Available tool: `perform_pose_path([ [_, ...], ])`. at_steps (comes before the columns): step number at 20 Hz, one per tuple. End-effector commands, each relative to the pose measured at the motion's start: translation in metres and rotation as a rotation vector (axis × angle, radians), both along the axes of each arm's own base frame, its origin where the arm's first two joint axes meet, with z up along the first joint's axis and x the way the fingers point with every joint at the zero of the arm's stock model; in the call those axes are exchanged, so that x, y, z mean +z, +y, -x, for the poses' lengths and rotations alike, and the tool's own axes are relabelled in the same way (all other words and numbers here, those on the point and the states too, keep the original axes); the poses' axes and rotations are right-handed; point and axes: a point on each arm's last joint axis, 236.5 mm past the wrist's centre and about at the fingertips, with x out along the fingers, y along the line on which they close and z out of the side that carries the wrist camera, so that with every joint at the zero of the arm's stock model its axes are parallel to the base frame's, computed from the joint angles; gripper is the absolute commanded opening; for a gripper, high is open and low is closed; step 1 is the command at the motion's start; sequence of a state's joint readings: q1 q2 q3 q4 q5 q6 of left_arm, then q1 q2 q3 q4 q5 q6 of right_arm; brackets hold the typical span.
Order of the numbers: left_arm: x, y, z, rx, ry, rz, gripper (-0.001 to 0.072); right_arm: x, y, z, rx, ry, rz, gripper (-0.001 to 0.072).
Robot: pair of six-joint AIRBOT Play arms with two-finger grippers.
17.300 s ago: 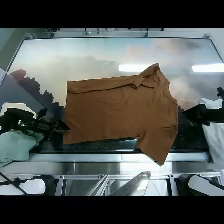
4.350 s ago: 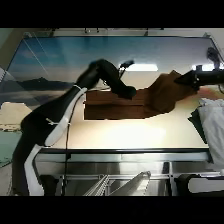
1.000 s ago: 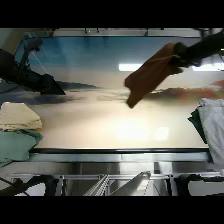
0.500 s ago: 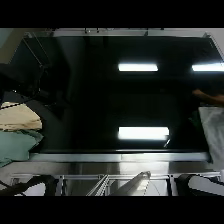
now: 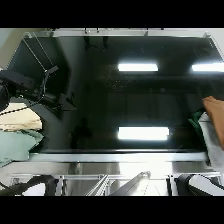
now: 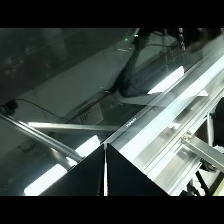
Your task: Fold the shirts.
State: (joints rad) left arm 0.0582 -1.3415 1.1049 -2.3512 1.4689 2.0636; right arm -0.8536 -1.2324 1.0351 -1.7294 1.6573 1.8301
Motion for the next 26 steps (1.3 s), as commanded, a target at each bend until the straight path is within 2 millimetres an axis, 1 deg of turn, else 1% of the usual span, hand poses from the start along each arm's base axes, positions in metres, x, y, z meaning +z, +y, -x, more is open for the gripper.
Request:
perform_pose_path([
  [1, 0.0, -0.002, 0.001, -0.005, -0.001, 0.008, 0.0027, -0.017, 0.007, 0.015, 0.0, 0.037, -0.018, 0.0529],
  [2, 0.0, -0.002, 0.002, -0.009, 0.003, 0.009, 0.0027, -0.016, 0.008, 0.016, -0.002, 0.041, -0.024, 0.0602],
  [5, 0.006, -0.007, 0.003, -0.008, 0.007, 0.039, 0.0027, -0.005, 0.009, 0.013, -0.012, 0.04, -0.032, 0.0596],
  [6, 0.01, -0.011, 0.001, -0.002, 0.004, 0.064, 0.0027, 0.003, 0.008, 0.004, -0.021, 0.008, -0.035, 0.0595],
  [7, 0.014, -0.013, 0.0, -0.001, -0.003, 0.083, 0.0027, 0.011, 0.01, -0.009, -0.029, -0.041, -0.046, 0.0594],
  [8, 0.019, -0.014, -0.003, -0.006, -0.018, 0.086, 0.0027, 0.022, 0.014, -0.029, -0.032, -0.122, -0.068, 0.0538],
  [9, 0.027, -0.014, -0.006, -0.017, -0.036, 0.088, 0.0027, 0.034, 0.022, -0.055, -0.011, -0.224, -0.101, 0.0342],
  [10, 0.04, -0.014, -0.011, -0.029, -0.072, 0.089, 0.0027, 0.05, 0.034, -0.089, 0.041, -0.357, -0.142, 0.0136],
  [11, 0.058, -0.013, -0.019, -0.035, -0.129, 0.084, 0.0027, 0.068, 0.051, -0.125, 0.094, -0.489, -0.18, 0.0112],
  [12, 0.076, -0.012, -0.028, -0.032, -0.192, 0.079, 0.0026, 0.085, 0.069, -0.156, 0.164, -0.605, -0.203, 0.0051],
  [13, 0.097, -0.009, -0.036, -0.026, -0.261, 0.073, 0.0026, 0.105, 0.091, -0.187, 0.261, -0.724, -0.213, 0.0019],
  [14, 0.116, -0.006, -0.042, -0.013, -0.313, 0.067, 0.0026, 0.121, 0.114, -0.211, 0.357, -0.824, -0.215, 0.0019],
  [15, 0.134, -0.002, -0.047, 0.015, -0.357, 0.063, 0.0026, 0.138, 0.142, -0.232, 0.458, -0.921, -0.216, 0.0018],
  [16, 0.147, 0.002, -0.047, 0.031, -0.394, 0.057, 0.0026, 0.152, 0.169, -0.243, 0.555, -0.99, -0.221, 0.0018],
  [17, 0.156, 0.004, -0.042, 0.038, -0.421, 0.053, 0.0026, 0.166, 0.201, -0.248, 0.682, -1.053, -0.22, 0.0018],
  [18, 0.16, 0.004, -0.034, 0.04, -0.433, 0.051, 0.0026, 0.176, 0.23, -0.247, 0.793, -1.093, -0.222, 0.0017],
  [19, 0.159, 0.002, -0.019, 0.043, -0.427, 0.052, 0.0026, 0.184, 0.262, -0.24, 0.912, -1.132, -0.232, 0.0017],
  [20, 0.152, -0.001, -0.003, 0.042, -0.41, 0.055, 0.0026, 0.186, 0.289, -0.228, 1.004, -1.159, -0.25, 0.0017],
  [21, 0.142, -0.005, 0.015, 0.042, -0.393, 0.056, 0.0026, 0.182, 0.315, -0.211, 1.094, -1.171, -0.274, 0.0018],
  [22, 0.132, -0.009, 0.032, 0.048, -0.381, 0.059, 0.0026, 0.17, 0.333, -0.192, 1.149, -1.159, -0.292, 0.0018],
  [24, 0.107, -0.015, 0.062, 0.067, -0.361, 0.062, 0.0027, 0.138, 0.357, -0.155, 1.205, -1.136, -0.339, 0.0018],
  [25, 0.095, -0.019, 0.078, 0.066, -0.35, 0.064, 0.0026, 0.121, 0.363, -0.141, 1.189, -1.137, -0.35, 0.0018],
  [26, 0.084, -0.021, 0.091, 0.062, -0.335, 0.066, 0.0026, 0.107, 0.366, -0.134, 1.154, -1.145, -0.352, 0.0018],
])
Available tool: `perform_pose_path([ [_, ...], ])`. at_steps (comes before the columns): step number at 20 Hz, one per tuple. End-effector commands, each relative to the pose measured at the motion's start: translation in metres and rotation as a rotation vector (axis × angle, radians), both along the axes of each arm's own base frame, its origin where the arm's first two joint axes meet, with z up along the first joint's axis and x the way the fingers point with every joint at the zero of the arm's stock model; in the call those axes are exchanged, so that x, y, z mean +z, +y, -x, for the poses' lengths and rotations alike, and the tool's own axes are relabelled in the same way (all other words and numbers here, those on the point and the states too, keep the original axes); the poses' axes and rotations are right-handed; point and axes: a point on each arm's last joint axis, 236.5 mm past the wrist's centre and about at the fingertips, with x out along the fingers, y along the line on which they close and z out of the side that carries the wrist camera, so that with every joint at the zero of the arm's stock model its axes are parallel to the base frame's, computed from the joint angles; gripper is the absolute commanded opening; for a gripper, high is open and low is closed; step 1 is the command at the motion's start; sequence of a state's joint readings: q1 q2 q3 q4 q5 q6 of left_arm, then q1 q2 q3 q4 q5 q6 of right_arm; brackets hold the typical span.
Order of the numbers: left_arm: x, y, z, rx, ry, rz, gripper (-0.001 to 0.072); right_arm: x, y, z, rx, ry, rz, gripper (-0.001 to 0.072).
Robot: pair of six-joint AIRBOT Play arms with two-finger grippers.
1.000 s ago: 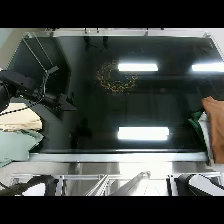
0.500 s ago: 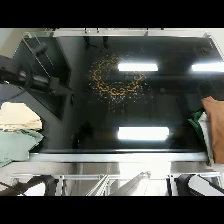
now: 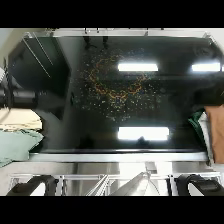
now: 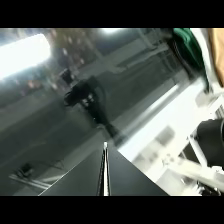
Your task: Fold the shirts.
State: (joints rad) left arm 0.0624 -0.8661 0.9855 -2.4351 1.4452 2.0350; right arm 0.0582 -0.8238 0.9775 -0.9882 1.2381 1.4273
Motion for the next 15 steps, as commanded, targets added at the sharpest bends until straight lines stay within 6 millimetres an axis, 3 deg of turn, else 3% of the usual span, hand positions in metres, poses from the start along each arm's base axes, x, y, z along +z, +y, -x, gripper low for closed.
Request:
perform_pose_path([
  [1, -0.037, -0.007, 0.047, 0.014, 0.037, 0.006, 0.0027, -0.039, 0.026, 0.034, 0.024, -0.032, -0.029, 0.0018],
  [5, -0.047, -0.008, 0.069, 0.024, 0.032, 0.009, 0.0027, -0.047, 0.033, 0.039, 0.033, 0.021, -0.063, 0.0019],
  [15, -0.034, -0.007, 0.074, 0.032, -0.043, 0.004, 0.0024, -0.045, 0.039, 0.042, 0.038, 0.039, -0.095, 0.0019],
])
